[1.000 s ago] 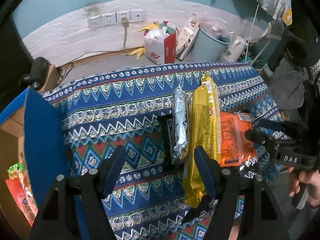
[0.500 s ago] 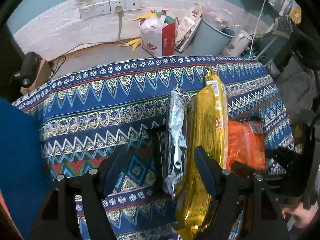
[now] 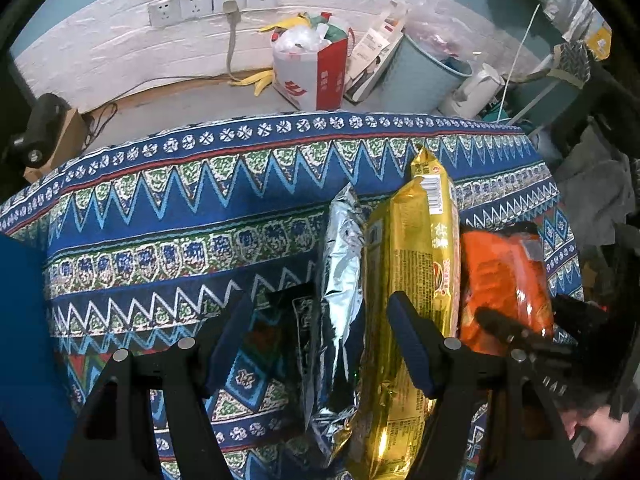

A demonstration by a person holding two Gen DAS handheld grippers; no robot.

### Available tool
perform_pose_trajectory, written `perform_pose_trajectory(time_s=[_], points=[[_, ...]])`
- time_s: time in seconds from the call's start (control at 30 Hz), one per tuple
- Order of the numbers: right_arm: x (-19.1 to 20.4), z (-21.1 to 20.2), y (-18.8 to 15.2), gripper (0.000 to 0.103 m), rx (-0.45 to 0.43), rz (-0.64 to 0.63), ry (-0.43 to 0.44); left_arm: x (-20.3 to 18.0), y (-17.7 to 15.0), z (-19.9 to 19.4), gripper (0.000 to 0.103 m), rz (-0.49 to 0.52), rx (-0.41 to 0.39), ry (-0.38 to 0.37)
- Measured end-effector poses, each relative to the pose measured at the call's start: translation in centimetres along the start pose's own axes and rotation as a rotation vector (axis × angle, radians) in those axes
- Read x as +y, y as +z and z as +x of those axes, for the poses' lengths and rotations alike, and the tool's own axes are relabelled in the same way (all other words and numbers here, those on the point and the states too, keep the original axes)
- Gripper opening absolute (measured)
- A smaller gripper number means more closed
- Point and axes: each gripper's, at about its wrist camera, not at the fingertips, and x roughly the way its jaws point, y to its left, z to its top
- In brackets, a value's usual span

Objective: Organize snacks
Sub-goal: 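Grasp the silver foil bag with left tool while right tool grasps orange bag, then lift both bags and carry them over the cardboard box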

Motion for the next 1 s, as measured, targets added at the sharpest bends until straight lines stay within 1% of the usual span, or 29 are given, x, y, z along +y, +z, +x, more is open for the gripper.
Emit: perform_pose_trajectory(time_s=[0.07, 0.13, 0.17, 0.23, 0.3, 0.33, 0.4, 0.5, 0.67, 1.0], points=[[-0.5, -0.6, 0.8, 0.047, -0.019, 0.006, -0.022, 0.1, 0.1, 0.1, 0.068, -0.004, 0.000, -0.004], [-1.5, -1.2, 1.3, 0.047, -0.034, 0.016, -0.024, 0.3, 0.1, 0.5, 0.055, -0.006, 0.017, 0.004], [-1.8, -1.3, 1.5, 0.047, -0.038, 0.024, -0.017, 0.4, 0.0, 0.8, 0.052, -0.009, 0.026, 0.007], [-2.2, -1.6, 1.6, 0.047, -0.045, 0.036, -0.009, 0.6, -0.2, 1.4, 0.043, -0.017, 0.040, 0.008], [-2.3, -1.9, 1.7, 0.047, -0.051, 0.030, -0.007, 0.6, -0.5, 1.9, 0.038, -0.014, 0.050, 0.010], [-2.3, -2.1, 1.8, 0.047, -0.054, 0.021, -0.008, 0.5, -0.6, 1.8, 0.036, -0.008, 0.044, 0.013], [-1.6, -2.1, 2.0, 0.047, -0.061, 0.003, -0.014, 0.2, -0.7, 1.6, 0.028, 0.010, 0.026, 0.022], [-0.3, -2.1, 2.1, 0.047, -0.077, -0.022, -0.021, -0.1, -0.7, 1.2, 0.027, 0.024, 0.011, 0.041], [0.7, -3.0, 2.6, 0.047, -0.112, -0.050, -0.025, 0.0, -0.9, 0.2, 0.027, 0.034, -0.023, 0.069], [2.0, -5.0, 3.6, 0.047, -0.175, -0.079, -0.006, -0.1, -1.4, -3.6, 0.027, 0.050, -0.103, 0.095]])
